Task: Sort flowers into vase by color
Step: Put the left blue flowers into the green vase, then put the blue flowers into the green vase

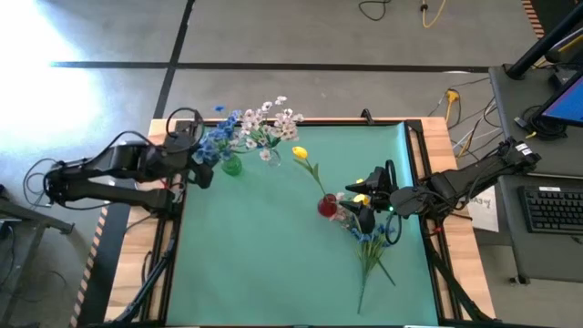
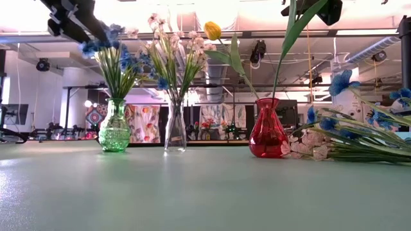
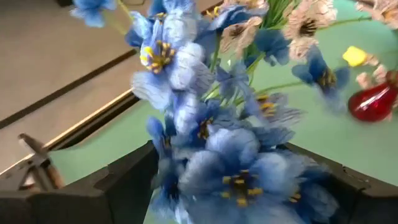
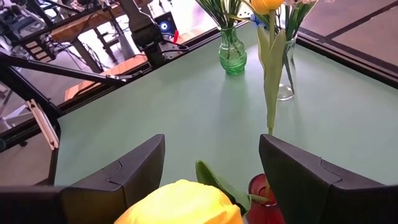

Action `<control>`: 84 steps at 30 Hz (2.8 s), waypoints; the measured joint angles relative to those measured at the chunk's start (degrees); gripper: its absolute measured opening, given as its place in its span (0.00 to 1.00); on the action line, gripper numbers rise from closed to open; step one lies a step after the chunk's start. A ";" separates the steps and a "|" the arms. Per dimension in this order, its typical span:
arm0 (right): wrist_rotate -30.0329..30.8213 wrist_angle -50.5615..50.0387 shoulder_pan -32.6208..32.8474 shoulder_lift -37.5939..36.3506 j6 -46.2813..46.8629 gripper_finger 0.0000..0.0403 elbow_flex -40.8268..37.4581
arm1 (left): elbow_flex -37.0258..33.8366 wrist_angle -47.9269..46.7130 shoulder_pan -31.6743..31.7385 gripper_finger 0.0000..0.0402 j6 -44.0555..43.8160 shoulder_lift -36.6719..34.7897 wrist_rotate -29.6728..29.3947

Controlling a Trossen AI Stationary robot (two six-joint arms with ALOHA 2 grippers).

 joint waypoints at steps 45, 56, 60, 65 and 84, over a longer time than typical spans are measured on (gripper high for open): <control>-28.56 -10.50 0.64 -0.58 29.58 0.63 0.47 | 18.76 -13.95 0.01 0.76 0.01 2.91 3.95; -28.97 -16.60 0.64 -0.66 28.08 0.63 12.12 | 18.79 -13.89 0.01 0.76 0.03 2.97 4.79; -28.87 -19.01 0.64 -0.66 27.25 0.63 17.28 | 18.81 -13.81 0.01 0.76 0.01 2.86 4.98; -23.80 -23.95 0.64 -0.31 26.49 0.63 21.75 | 18.79 -13.74 0.01 0.74 -0.34 2.93 5.74; -15.85 -30.42 0.09 10.81 19.22 0.73 21.77 | 18.79 -13.76 0.01 0.70 -0.86 3.26 5.97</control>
